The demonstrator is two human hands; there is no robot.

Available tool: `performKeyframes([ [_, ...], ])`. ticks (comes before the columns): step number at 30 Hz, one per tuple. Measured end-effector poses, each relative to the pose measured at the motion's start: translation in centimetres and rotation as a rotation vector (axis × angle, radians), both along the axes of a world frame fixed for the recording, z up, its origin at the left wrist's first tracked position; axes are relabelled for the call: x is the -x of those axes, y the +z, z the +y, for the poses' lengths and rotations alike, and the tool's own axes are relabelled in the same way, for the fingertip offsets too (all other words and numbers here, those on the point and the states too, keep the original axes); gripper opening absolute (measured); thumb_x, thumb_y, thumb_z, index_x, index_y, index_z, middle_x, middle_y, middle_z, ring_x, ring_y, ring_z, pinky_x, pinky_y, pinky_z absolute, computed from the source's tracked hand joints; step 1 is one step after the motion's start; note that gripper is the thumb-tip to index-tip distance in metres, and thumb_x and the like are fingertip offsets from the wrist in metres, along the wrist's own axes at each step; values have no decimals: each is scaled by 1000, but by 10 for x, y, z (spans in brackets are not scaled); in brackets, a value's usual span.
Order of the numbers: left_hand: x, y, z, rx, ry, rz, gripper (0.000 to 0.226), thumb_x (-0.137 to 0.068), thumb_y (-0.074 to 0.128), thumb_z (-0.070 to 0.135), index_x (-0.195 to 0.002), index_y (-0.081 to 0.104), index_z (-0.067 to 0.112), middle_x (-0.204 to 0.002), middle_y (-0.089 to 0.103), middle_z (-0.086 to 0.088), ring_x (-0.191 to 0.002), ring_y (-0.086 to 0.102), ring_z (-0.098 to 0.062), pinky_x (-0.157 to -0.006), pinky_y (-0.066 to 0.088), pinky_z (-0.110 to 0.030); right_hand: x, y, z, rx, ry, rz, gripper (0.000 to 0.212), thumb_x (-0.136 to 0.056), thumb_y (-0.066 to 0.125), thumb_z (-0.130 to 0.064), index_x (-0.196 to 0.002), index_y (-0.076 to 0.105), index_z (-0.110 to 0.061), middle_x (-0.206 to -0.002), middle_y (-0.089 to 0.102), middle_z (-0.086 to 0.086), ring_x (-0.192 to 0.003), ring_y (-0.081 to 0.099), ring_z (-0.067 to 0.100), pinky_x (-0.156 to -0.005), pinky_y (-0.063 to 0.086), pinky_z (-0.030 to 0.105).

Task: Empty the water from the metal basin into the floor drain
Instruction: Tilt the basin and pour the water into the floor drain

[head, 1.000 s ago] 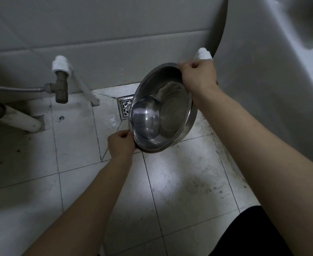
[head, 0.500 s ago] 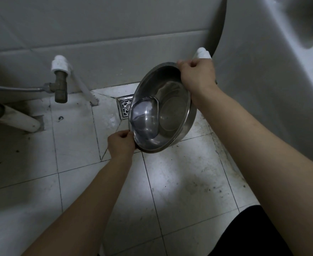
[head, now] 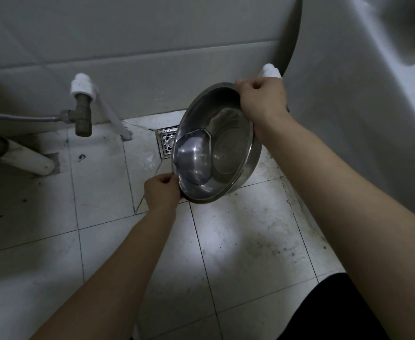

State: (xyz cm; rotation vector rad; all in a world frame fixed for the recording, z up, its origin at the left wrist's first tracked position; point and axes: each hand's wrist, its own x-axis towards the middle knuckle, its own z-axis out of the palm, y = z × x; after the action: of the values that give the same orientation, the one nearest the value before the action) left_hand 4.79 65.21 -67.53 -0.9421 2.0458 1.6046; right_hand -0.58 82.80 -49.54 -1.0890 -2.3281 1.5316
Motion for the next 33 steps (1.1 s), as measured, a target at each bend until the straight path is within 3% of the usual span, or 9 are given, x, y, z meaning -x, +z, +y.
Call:
performKeyframes([
  [5,0,-1,-1,2,-15,-2,16,-94,66,4,-99,76,15,-79,70,4,-76,71,-19,-82,64,-39,0,0,-2,-1,-22,-10,43,-100,63,-23,-123,58,14,-136,62,24,-113,63,30,-102,52,47],
  [8,1,-2,-2,-3,-9,-5,17,-95,65,4,-106,76,10,-79,69,4,-75,71,-18,-81,63,-37,0,0,-1,-18,-3,-42,25,-100,63,-23,-95,66,2,-100,73,9,-100,68,25,-96,56,47],
  [11,1,-3,-3,2,-12,-1,18,-95,65,4,-109,76,8,-79,69,4,-74,70,-17,-81,63,-36,2,-2,-2,-16,-4,-34,25,-100,63,-23,-109,66,1,-109,73,16,-88,67,20,-93,56,39],
  [15,1,-3,-2,-9,-19,-3,16,-95,65,4,-103,76,12,-81,70,2,-76,71,-18,-82,63,-38,3,-1,-2,-17,9,-59,33,-99,63,-23,-69,52,-18,-76,61,0,-86,67,26,-93,60,49],
  [20,1,-4,-3,12,-31,3,19,-95,65,4,-110,76,6,-77,68,5,-72,69,-15,-78,61,-33,2,0,-5,0,-8,-16,40,-100,64,-23,-115,59,13,-139,60,26,-114,66,33,-99,57,48],
  [24,0,-2,-3,2,-34,0,19,-95,65,3,-109,77,6,-77,68,4,-73,70,-16,-82,62,-36,3,-5,-2,-40,6,-9,25,-100,64,-25,-92,68,-1,-141,60,21,-97,58,5,-87,55,35],
  [26,1,-1,-2,1,-29,-8,19,-95,65,3,-109,76,6,-78,68,4,-72,69,-16,-80,62,-36,5,-8,0,-40,0,-19,25,-99,64,-25,-89,69,-3,-131,68,16,-91,57,1,-88,56,35],
  [29,1,0,-2,0,-33,-7,18,-95,64,3,-108,77,6,-76,68,5,-70,69,-13,-77,61,-33,8,-12,1,-48,-3,-42,31,-98,66,-26,-69,60,-16,-80,65,-2,-79,65,19,-91,61,45],
  [33,0,2,-3,-15,-39,-15,16,-96,63,4,-100,77,13,-78,69,4,-73,70,-17,-83,63,-38,10,-16,4,-55,-1,-39,36,-98,65,-27,-65,52,-21,-69,57,-5,-63,54,11,-77,56,33],
])
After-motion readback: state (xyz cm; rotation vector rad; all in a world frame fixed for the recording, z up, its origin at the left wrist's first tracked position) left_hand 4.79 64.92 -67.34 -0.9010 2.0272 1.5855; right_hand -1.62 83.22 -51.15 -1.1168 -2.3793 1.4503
